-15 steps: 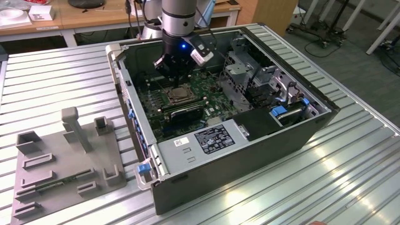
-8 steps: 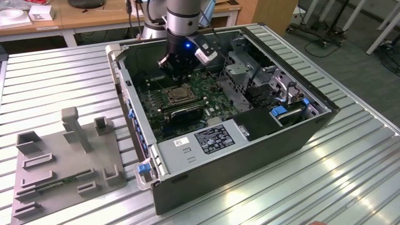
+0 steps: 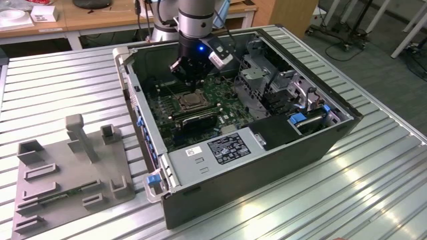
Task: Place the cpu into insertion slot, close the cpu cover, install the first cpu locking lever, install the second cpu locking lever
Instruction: 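Close the cpu cover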
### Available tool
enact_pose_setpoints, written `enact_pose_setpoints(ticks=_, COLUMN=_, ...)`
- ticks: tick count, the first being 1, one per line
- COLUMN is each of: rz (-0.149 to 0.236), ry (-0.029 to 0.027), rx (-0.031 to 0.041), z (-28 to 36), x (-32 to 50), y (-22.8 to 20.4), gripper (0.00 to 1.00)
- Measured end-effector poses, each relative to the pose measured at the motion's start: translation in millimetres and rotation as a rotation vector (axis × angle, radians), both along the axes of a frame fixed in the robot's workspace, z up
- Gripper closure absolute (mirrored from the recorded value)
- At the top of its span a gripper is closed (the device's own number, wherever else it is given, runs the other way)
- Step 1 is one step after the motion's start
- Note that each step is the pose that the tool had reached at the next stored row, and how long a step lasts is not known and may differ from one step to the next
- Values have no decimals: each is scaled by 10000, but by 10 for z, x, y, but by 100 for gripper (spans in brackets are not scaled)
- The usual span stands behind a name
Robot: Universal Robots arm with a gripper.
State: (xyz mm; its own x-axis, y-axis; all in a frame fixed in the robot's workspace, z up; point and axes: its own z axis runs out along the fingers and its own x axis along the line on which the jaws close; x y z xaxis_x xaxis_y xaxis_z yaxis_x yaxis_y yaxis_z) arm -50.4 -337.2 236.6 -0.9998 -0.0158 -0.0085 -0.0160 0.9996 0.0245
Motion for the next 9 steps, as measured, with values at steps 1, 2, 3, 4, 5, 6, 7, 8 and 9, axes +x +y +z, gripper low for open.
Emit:
enact_pose_setpoints(ticks=1, rz=1, ry=-26, rx=1, z=-1, x=0, y=0, gripper=89)
enact_pose_setpoints(ticks=2, rz=1, ry=-27, rx=2, z=-1, x=0, y=0, gripper=89)
enact_pose_setpoints(ticks=3, rz=1, ry=-27, rx=0, z=0, x=0, y=0, gripper=89)
enact_pose_setpoints(ticks=4, rz=2, ry=-27, rx=-1, z=0, x=0, y=0, gripper=89)
enact_pose_setpoints(ticks=5, rz=1, ry=-27, rx=-1, z=0, x=0, y=0, gripper=89)
enact_pose_setpoints(ticks=6, rz=1, ry=-31, rx=-1, z=-4, x=0, y=0, gripper=89)
enact_pose_setpoints(ticks=7, rz=1, ry=-35, rx=-2, z=-14, x=0, y=0, gripper=89)
enact_pose_setpoints(ticks=8, rz=1, ry=-37, rx=0, z=-26, x=0, y=0, gripper=89)
enact_pose_setpoints(ticks=9, rz=1, ry=-37, rx=-1, z=-38, x=0, y=0, gripper=89)
